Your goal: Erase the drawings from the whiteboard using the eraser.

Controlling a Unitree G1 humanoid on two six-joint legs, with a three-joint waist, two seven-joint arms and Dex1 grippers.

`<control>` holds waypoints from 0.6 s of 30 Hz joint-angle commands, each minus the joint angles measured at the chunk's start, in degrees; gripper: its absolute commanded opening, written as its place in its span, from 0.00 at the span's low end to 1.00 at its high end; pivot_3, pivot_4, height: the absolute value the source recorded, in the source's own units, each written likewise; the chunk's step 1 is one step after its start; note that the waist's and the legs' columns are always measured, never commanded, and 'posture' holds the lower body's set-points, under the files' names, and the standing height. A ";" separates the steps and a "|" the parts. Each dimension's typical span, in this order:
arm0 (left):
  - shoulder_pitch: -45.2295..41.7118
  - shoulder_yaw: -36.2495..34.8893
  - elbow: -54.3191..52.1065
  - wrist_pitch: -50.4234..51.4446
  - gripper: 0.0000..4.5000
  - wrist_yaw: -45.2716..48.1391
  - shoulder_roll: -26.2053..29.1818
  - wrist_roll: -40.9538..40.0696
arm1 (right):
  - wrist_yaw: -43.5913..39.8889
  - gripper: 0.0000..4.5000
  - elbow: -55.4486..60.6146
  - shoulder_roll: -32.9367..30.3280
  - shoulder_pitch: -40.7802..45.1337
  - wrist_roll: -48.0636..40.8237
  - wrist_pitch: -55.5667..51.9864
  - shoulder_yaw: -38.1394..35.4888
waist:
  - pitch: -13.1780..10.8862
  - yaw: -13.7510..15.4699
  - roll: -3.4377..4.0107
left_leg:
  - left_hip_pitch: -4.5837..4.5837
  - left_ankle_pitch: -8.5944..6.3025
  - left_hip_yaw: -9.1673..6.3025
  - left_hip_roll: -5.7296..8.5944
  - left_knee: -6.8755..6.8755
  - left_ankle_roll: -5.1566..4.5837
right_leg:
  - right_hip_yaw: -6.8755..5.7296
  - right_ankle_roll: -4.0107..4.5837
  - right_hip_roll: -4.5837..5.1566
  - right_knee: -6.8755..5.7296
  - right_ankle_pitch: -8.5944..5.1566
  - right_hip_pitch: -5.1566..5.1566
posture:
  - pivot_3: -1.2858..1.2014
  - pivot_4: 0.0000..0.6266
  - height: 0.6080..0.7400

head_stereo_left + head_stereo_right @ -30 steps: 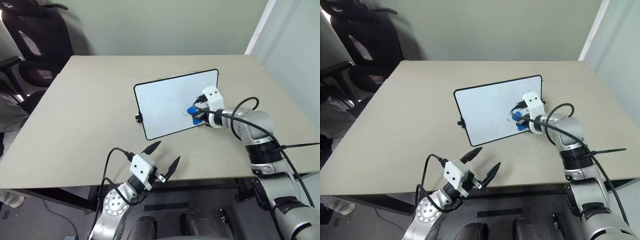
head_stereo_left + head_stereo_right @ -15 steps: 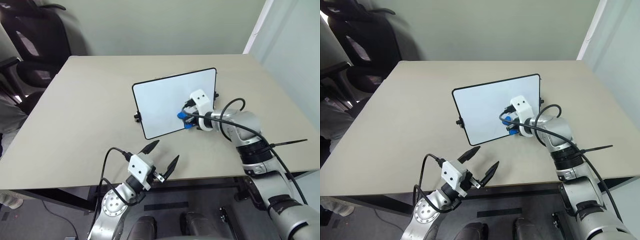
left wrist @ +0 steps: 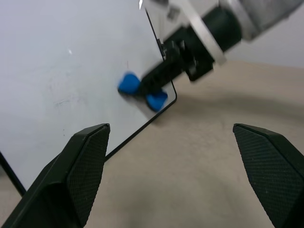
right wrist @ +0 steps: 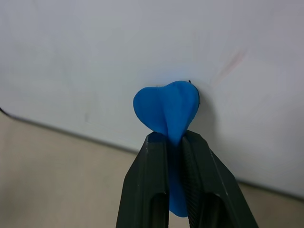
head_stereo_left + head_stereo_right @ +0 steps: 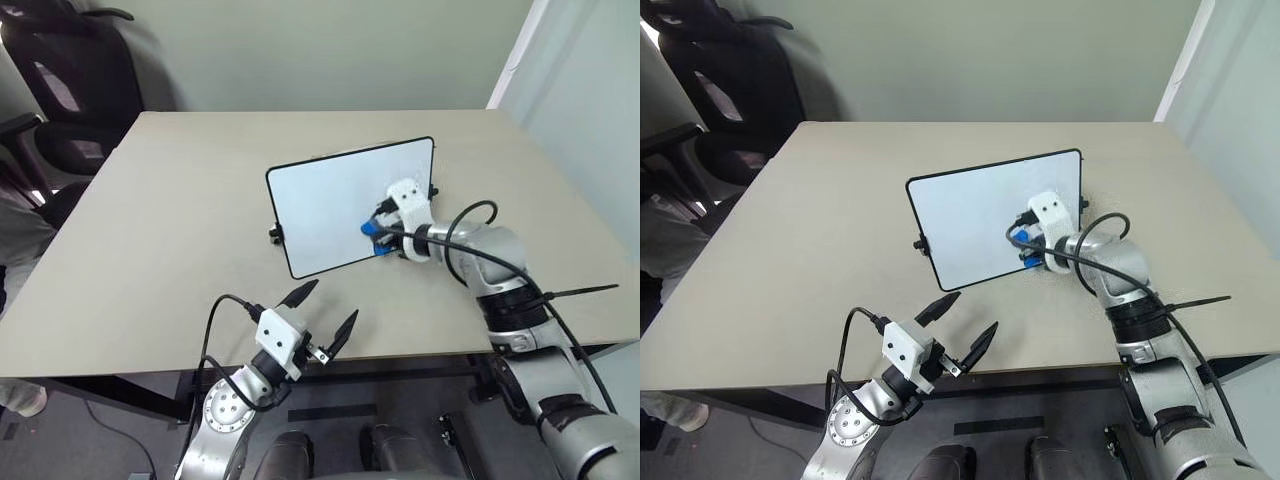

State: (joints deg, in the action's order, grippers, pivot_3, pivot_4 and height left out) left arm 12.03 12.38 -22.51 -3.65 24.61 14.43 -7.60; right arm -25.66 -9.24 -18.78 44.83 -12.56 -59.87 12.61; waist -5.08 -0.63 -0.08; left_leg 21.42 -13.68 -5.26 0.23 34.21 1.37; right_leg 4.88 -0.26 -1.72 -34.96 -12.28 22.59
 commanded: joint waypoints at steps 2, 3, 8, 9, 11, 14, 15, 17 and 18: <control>-0.69 -0.33 -2.08 -0.44 1.00 -0.03 -0.11 -0.38 | 3.97 0.04 -3.80 0.12 1.74 3.95 5.88 -2.13 | -0.01 -0.01 0.01 | -0.02 0.00 0.00 0.00 0.00 0.01 | 0.00 0.00 0.00 0.00 0.00 0.01 | 0.52 0.24 0.99; -0.76 -0.42 -2.02 -0.44 1.00 0.01 -0.09 -0.43 | 3.91 0.04 -3.50 0.11 2.31 3.61 6.46 -3.19 | -0.03 -0.01 0.01 | -0.01 0.00 -0.01 0.00 0.00 0.01 | 0.00 0.00 0.00 0.00 0.00 0.03 | 0.52 0.24 0.99; -1.07 -0.61 -1.62 -0.50 1.00 0.20 -0.06 -0.56 | 3.77 0.04 0.29 -0.19 5.82 0.80 7.45 -8.79 | -0.29 -0.01 0.14 | 0.46 0.00 0.00 0.00 0.00 0.01 | 0.01 0.03 0.00 0.07 0.00 0.49 | 0.52 0.24 0.99; -1.23 -0.61 -1.35 -0.55 1.00 0.25 -0.10 -0.56 | 3.61 0.04 0.89 -0.16 6.43 0.59 7.29 -9.29 | -0.30 -0.01 0.12 | 0.52 0.01 0.00 0.00 0.01 0.00 | 0.01 0.08 0.00 0.08 0.03 0.56 | 0.52 0.24 0.99; -1.50 -0.58 -0.92 -0.63 1.00 0.33 -0.17 -0.54 | 3.27 0.04 1.83 0.01 7.22 0.48 6.74 -9.73 | -0.29 0.00 0.12 | 0.52 0.03 0.01 0.00 0.02 -0.01 | 0.00 0.25 0.00 0.06 0.14 0.57 | 0.52 0.24 0.99; -1.70 -0.49 -0.62 -0.65 1.00 0.42 -0.24 -0.52 | 2.90 0.04 2.86 0.50 7.42 0.87 5.57 -8.84 | -0.26 0.11 0.07 | 0.50 0.04 -0.01 -0.02 0.01 -0.03 | -0.03 0.25 0.00 0.01 0.18 0.56 | 0.52 0.24 0.99; -1.74 -0.47 -0.53 -0.67 1.00 0.44 -0.26 -0.50 | 2.80 0.04 3.19 0.65 7.40 0.97 5.17 -8.42 | -0.25 0.15 0.06 | 0.49 0.07 -0.01 -0.03 0.01 -0.07 | -0.03 0.21 0.00 0.00 0.22 0.54 | 0.52 0.24 0.99; -1.78 -0.43 -0.42 -0.70 1.00 0.45 -0.30 -0.47 | 2.19 0.04 4.05 1.10 6.73 0.98 4.04 -6.86 | -0.23 0.15 0.09 | 0.51 0.19 0.00 -0.03 0.02 -0.16 | -0.03 0.12 0.00 0.01 0.36 0.53 | 0.52 0.24 0.99; -1.76 -0.39 -0.42 -0.71 1.00 0.42 -0.34 -0.43 | 1.97 0.04 4.04 1.25 6.16 1.08 3.53 -6.06 | -0.17 0.13 0.08 | 0.50 0.28 0.01 -0.03 0.05 -0.20 | -0.03 -0.02 0.00 0.03 0.52 0.51 | 0.52 0.24 0.99</control>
State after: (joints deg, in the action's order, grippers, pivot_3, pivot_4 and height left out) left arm 10.89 12.07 -22.16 -3.66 24.92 14.43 -7.62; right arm -23.03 -6.71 -18.08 51.05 -11.48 -55.64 5.33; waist -5.25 -0.50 0.00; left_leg 21.89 -13.33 -5.26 0.20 34.31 1.08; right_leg 4.85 -0.40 -1.72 -34.92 -11.59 23.06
